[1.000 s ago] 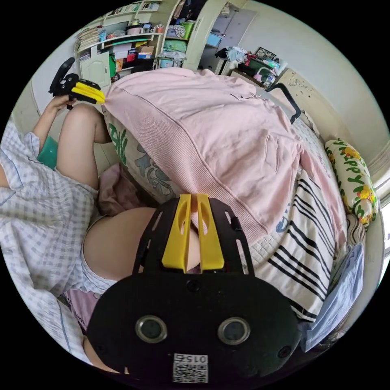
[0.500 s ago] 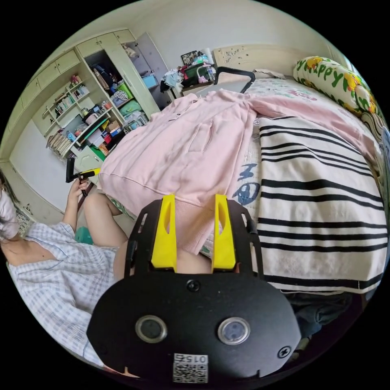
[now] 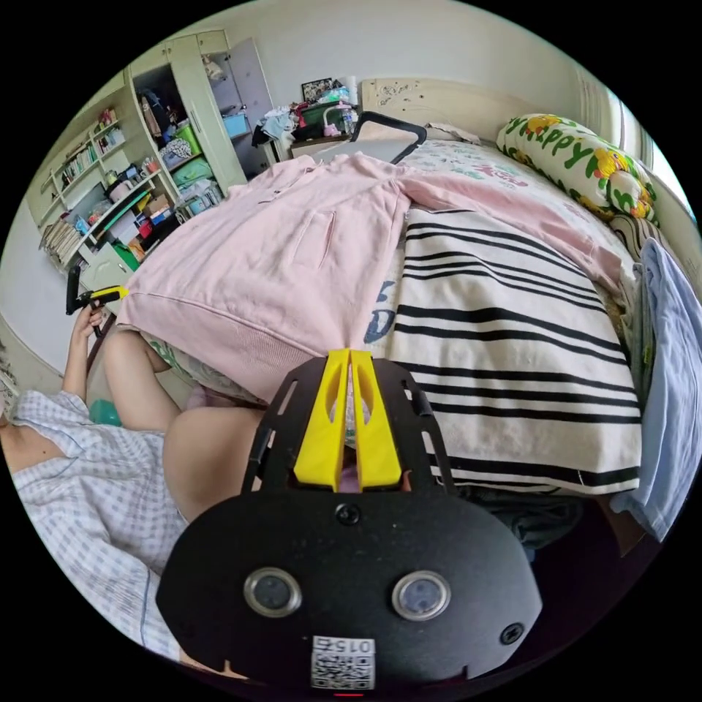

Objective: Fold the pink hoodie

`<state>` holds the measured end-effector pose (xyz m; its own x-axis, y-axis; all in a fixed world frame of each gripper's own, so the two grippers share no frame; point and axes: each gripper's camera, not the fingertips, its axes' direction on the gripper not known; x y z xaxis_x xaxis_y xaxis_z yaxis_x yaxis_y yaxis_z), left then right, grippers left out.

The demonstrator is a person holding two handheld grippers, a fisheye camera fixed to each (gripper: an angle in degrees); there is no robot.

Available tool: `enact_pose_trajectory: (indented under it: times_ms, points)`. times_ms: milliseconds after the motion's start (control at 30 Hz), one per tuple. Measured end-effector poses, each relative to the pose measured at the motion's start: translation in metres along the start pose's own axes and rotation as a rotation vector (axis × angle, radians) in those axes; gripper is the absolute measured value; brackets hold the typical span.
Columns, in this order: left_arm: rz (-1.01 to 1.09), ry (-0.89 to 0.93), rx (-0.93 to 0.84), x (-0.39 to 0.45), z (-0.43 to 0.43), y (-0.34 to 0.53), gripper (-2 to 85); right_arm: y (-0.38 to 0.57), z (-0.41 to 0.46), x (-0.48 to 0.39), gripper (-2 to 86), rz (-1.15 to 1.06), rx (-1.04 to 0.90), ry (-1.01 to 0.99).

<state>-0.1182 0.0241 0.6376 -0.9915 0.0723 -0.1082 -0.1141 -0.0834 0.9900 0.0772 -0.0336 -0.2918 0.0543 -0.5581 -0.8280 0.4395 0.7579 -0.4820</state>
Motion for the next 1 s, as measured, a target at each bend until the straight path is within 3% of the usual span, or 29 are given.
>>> enact_pose_trajectory:
  times_ms: [133, 200, 333, 433, 567, 733, 833, 1000]
  points:
    - [-0.038, 0.069, -0.009, -0.017, 0.002, -0.002, 3.3, 0.0, 0.003, 0.007, -0.1, 0.005, 0.013, -0.062]
    - [-0.058, 0.096, 0.003, -0.028, -0.007, -0.001, 5.6, 0.002, -0.015, 0.015, 2.6, -0.001, 0.119, -0.188]
    - [-0.12, 0.089, 0.174, -0.054, -0.04, -0.011, 8.0, -0.014, -0.04, 0.024, 8.0, 0.028, 0.25, -0.156]
    - [-0.125, 0.123, 0.212, -0.072, -0.034, -0.049, 9.3, -0.059, -0.021, 0.021, 10.5, -0.01, 0.169, -0.143]
    - [-0.204, 0.147, 0.03, -0.101, 0.032, -0.106, 12.4, -0.114, 0.034, 0.027, 13.2, 0.05, -0.009, -0.065]
    - [-0.156, 0.233, -0.08, -0.107, 0.076, -0.124, 7.4, -0.127, 0.056, 0.028, 9.3, 0.064, -0.068, -0.072]
    - [-0.149, 0.276, -0.039, -0.116, 0.067, -0.12, 3.7, -0.124, 0.048, 0.032, 3.6, 0.047, -0.044, -0.05]
    - [-0.163, 0.172, -0.013, -0.132, 0.059, -0.099, 2.3, -0.108, 0.042, 0.04, 1.3, 0.063, -0.064, 0.036]
